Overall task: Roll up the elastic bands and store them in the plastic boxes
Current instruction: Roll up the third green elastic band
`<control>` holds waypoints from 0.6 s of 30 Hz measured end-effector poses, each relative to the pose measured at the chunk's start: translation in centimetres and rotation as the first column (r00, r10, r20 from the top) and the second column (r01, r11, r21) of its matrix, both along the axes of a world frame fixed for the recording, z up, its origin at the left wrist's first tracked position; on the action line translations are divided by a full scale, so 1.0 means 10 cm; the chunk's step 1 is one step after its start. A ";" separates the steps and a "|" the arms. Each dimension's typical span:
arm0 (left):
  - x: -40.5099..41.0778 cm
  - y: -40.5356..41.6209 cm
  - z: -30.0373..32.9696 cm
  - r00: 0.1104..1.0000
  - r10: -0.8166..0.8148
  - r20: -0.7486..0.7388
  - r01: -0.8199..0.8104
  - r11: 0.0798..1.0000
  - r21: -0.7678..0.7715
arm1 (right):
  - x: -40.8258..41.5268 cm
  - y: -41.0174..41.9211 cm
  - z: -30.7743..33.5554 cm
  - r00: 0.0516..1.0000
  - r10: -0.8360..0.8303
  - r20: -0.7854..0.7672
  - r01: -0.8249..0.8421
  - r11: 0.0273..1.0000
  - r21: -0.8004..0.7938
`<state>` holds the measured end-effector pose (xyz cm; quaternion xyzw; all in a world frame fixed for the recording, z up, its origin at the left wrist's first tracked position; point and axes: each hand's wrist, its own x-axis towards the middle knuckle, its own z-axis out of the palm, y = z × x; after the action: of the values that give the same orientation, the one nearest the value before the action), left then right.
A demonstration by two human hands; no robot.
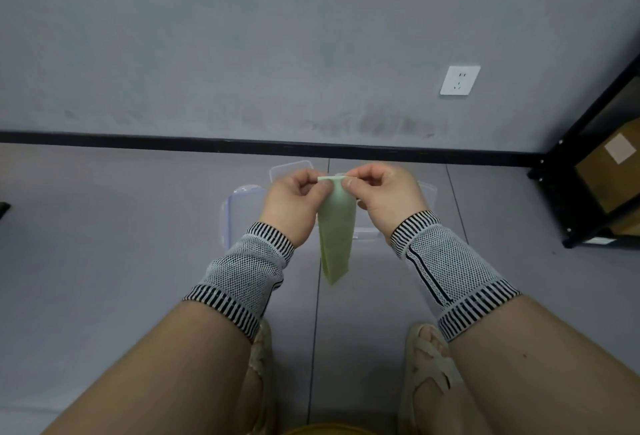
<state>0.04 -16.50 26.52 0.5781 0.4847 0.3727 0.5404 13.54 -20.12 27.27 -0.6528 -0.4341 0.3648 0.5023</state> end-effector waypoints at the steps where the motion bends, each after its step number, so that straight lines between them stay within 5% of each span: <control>1: 0.01 0.02 -0.02 1.000 -0.004 -0.002 0.004 1.000 0.010 | 0.01 0.00 -0.02 1.000 -0.007 -0.016 0.007 1.000 0.000; 18: 0.10 0.23 -0.12 0.995 -0.094 0.028 0.094 0.996 -0.006 | 0.10 0.17 -0.13 0.998 0.005 -0.062 -0.004 1.000 0.011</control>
<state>1.02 -14.17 25.35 0.5932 0.4508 0.3530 0.5660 14.51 -18.46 26.01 -0.6376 -0.4217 0.3836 0.5182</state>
